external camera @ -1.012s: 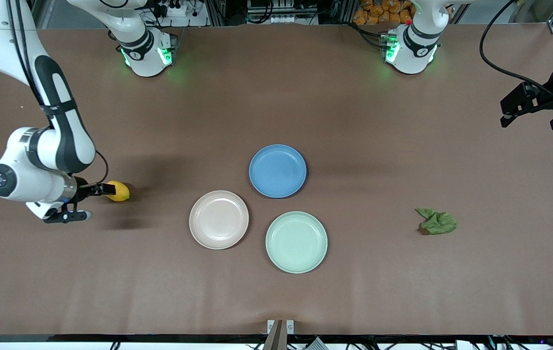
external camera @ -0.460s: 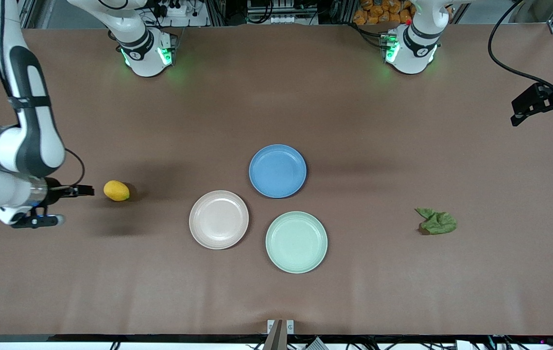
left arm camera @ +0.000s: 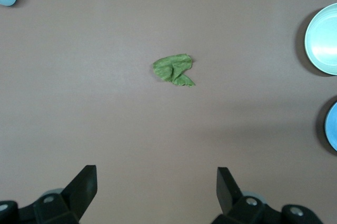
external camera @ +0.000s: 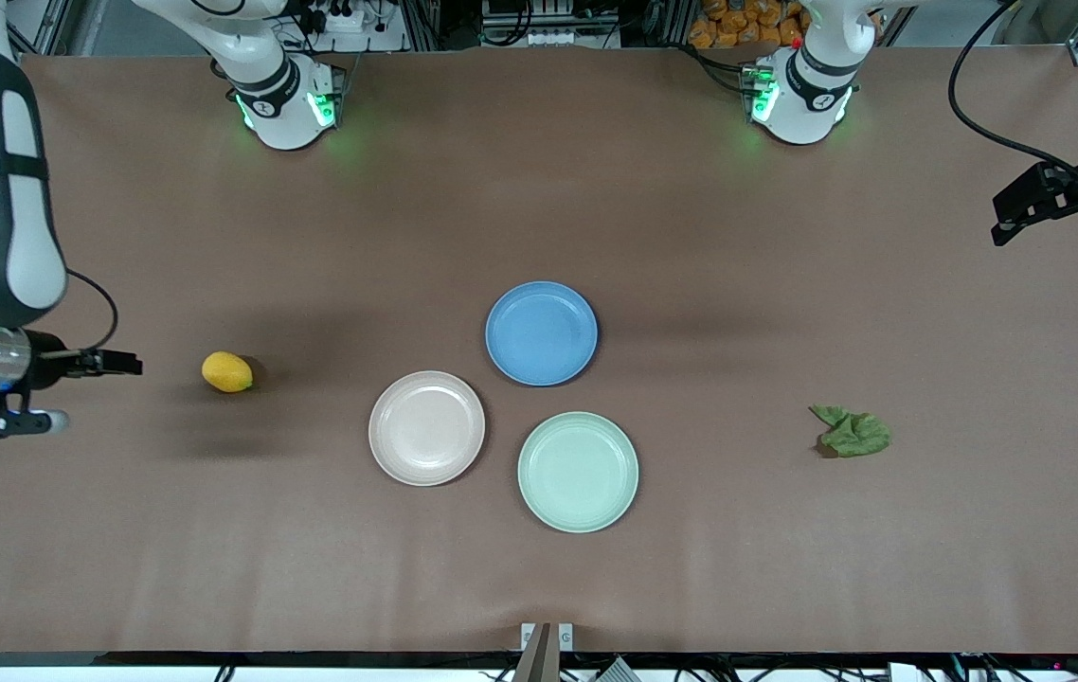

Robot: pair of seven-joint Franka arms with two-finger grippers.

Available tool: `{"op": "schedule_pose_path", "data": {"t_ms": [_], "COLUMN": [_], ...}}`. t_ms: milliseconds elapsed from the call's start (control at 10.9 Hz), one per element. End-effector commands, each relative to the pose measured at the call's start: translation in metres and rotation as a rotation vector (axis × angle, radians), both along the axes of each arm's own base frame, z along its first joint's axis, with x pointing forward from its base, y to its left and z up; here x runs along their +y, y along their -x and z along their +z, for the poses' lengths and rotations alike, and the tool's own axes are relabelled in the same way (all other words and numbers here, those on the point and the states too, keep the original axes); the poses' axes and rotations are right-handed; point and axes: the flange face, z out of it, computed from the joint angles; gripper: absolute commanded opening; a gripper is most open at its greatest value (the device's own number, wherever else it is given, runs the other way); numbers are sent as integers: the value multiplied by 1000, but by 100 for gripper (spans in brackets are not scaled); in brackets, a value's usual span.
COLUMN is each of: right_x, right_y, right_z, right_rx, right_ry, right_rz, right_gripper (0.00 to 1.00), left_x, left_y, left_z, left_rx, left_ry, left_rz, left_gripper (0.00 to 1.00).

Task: Pick lemon and lettuce from plates
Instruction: 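Open the right gripper and withdraw it from the lemon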

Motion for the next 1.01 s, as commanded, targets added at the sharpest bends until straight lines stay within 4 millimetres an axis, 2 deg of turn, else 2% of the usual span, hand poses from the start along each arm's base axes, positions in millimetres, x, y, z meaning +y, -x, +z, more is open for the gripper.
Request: {"op": "schedule_pose_path", "data": {"t_ms": [0, 368, 644, 920], "right_x": [-6, -5, -2, -4], "right_y": [21, 45, 60, 73], "right_z": [64, 138, 184, 224], "right_rx": [-46, -129, -198, -162], "right_ry": [-7, 6, 11, 6], "right_rz": [-15, -10, -11, -15], "right_gripper": [100, 100, 100, 100], "left_x": [-2, -2, -3, -3], "left_y": [-1, -1, -1, -1], "left_z": [1, 1, 1, 1], "left_rx": [9, 8, 8, 8], "left_ry": [25, 25, 27, 27], "left_rz": [6, 12, 12, 12], "left_gripper": [100, 100, 100, 100]}}
